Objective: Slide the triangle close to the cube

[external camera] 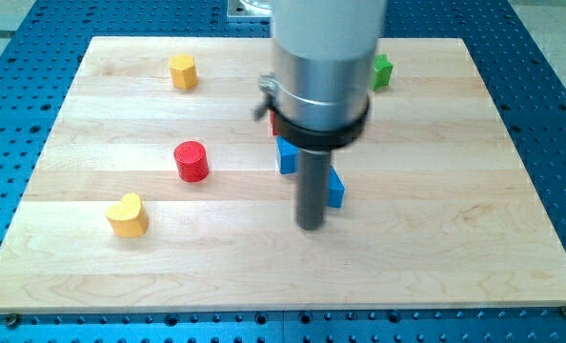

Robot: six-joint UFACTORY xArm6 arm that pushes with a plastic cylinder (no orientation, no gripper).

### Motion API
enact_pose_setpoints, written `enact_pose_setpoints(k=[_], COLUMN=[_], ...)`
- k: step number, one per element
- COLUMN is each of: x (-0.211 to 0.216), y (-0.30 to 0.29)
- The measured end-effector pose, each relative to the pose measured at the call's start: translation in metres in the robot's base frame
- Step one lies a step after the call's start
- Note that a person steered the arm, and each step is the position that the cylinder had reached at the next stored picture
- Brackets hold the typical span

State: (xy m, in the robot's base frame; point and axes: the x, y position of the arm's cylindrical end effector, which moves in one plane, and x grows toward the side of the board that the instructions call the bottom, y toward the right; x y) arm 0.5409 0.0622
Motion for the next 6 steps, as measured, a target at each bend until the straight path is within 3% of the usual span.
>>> enact_pose_setpoints(k=[1, 2, 6], x=[-0.009, -0.029, -0.040], y=[0.056, 0.032, -0.032])
